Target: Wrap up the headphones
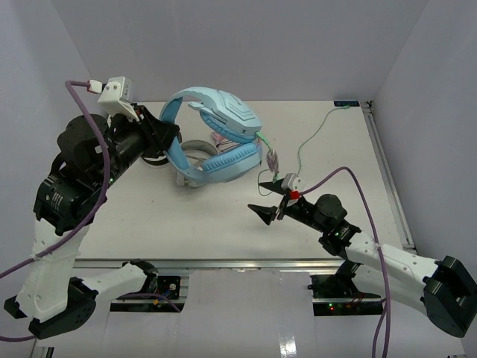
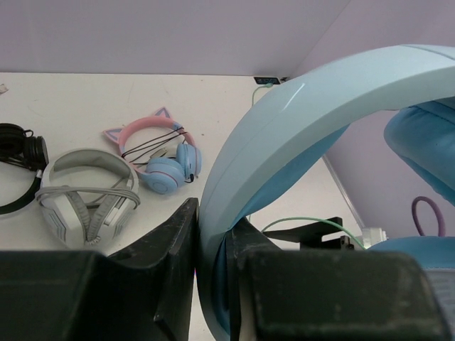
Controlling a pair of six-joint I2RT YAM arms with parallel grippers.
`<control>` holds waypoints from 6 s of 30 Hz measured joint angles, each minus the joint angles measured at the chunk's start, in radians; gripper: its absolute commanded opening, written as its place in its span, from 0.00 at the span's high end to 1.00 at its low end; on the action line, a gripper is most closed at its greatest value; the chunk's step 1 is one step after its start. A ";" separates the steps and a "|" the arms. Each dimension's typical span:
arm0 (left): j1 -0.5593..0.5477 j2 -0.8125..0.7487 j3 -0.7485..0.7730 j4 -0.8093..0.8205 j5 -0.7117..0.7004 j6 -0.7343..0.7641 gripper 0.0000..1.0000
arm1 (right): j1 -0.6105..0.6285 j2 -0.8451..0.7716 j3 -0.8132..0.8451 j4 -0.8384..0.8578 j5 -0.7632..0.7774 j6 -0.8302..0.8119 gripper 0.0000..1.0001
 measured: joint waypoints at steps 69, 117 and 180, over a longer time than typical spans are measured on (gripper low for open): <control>0.003 -0.125 -0.510 0.379 0.966 -0.016 1.00 | -0.036 0.360 0.322 -0.052 -0.050 -0.008 0.92; -0.042 0.438 -0.642 0.177 -0.258 0.099 1.00 | -0.084 0.551 0.917 -1.106 -0.381 -0.030 0.92; 0.054 0.109 -0.550 0.094 -0.128 -0.249 1.00 | 0.163 0.396 0.341 -0.321 -0.018 0.195 0.79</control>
